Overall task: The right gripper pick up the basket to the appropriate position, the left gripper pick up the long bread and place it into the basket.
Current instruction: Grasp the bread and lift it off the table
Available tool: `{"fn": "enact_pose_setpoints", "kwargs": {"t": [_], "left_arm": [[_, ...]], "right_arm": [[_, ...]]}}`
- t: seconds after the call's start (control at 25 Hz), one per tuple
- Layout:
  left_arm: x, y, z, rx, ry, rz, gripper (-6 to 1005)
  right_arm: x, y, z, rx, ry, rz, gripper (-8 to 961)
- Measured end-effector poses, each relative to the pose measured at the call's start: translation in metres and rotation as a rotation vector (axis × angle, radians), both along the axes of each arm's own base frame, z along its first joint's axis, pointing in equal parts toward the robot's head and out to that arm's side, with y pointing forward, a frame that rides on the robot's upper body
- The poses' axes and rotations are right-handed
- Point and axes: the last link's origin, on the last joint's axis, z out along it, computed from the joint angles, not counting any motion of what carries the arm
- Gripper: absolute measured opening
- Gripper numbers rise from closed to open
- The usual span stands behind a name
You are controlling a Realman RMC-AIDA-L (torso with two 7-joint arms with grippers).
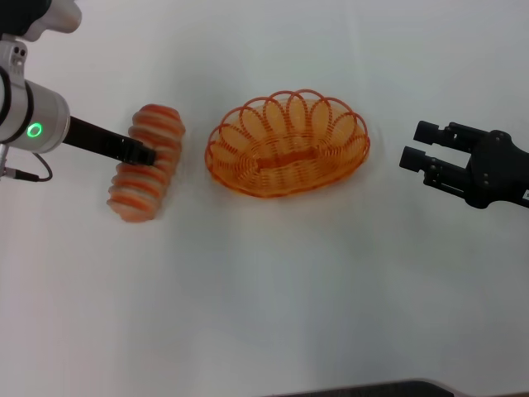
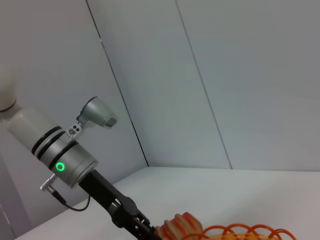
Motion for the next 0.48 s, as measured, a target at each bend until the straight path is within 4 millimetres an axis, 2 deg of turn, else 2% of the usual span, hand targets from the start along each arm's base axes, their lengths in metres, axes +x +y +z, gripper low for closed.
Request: {"fn": "enact_pose_setpoints", "kwargs": {"t": [0.08, 0.48], "left_arm": [[0.0, -0.0002, 0.0, -0.001, -0.002, 0.001, 393], [0.0, 0.0014, 0.0045, 0.015, -0.017, 0.011, 311]], "right_arm": [[0.0001, 0.0001, -0.0001, 0.0, -0.001, -0.001, 583], [0.0003, 0.0002, 0.0, 0.001, -0.001, -0.002, 583]]}}
